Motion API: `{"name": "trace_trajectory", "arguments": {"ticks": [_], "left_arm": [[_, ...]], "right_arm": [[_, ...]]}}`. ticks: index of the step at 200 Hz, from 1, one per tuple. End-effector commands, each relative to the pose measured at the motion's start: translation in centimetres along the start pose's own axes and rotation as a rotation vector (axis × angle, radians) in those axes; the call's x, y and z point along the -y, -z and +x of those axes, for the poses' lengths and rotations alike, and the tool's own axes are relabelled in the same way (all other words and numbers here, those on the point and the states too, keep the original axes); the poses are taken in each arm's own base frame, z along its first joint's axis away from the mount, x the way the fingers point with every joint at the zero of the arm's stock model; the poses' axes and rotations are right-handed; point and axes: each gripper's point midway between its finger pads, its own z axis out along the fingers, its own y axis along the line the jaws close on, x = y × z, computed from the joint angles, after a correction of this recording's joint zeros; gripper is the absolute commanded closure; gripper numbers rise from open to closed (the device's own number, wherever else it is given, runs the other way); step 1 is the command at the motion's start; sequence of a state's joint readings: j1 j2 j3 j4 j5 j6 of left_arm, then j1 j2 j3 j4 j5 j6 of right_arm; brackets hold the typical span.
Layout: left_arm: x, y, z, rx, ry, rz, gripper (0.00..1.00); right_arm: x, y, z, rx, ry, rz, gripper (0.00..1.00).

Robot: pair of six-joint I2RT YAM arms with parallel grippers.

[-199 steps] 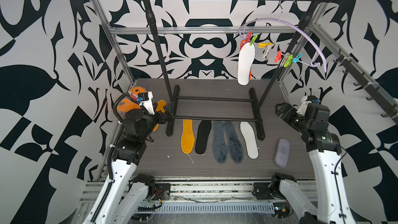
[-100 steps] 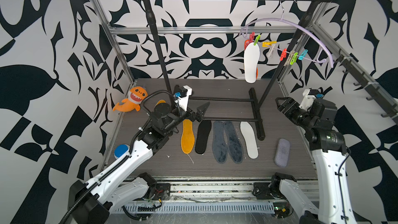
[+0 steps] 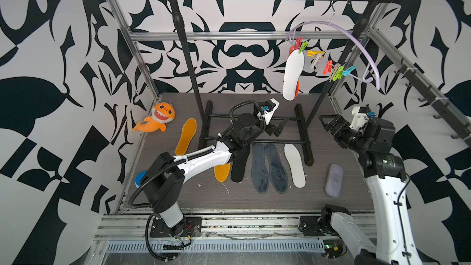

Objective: Take the shoe insoles off the hanger
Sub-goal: Pick up the insole from the hanger.

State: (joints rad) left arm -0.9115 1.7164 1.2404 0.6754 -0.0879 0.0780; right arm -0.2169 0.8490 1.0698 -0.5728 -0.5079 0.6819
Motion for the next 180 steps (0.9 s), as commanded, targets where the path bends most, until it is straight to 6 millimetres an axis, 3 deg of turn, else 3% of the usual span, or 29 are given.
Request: {"name": "trace_trajectory", "arguments": {"ticks": [1,55,128,180], "left_arm": [[-0.9,-1.5,-2.9,0.125,-0.007,-0.058,0.01],[-0.9,-4.9,-1.2,0.121,0.035,-0.068,0.0],[0.1,-8.8,0.2,0.097,0.075,-0.023,0.0],[-2.0,-10.7,1.6,0.017,0.052,-0.143,0.1]], "right_arm": [[-1.3,1.1,0.1,0.015,0.019,-0.052,0.08],[-1.2,2.0,1.4,0.006,0.012,-0.059,0.13],[-0.1,2.5,2.0,0.003,0.037,0.0,0.11],[-0.1,2.4,2.2,-0.001,0.031,-0.008,0.11]]}}
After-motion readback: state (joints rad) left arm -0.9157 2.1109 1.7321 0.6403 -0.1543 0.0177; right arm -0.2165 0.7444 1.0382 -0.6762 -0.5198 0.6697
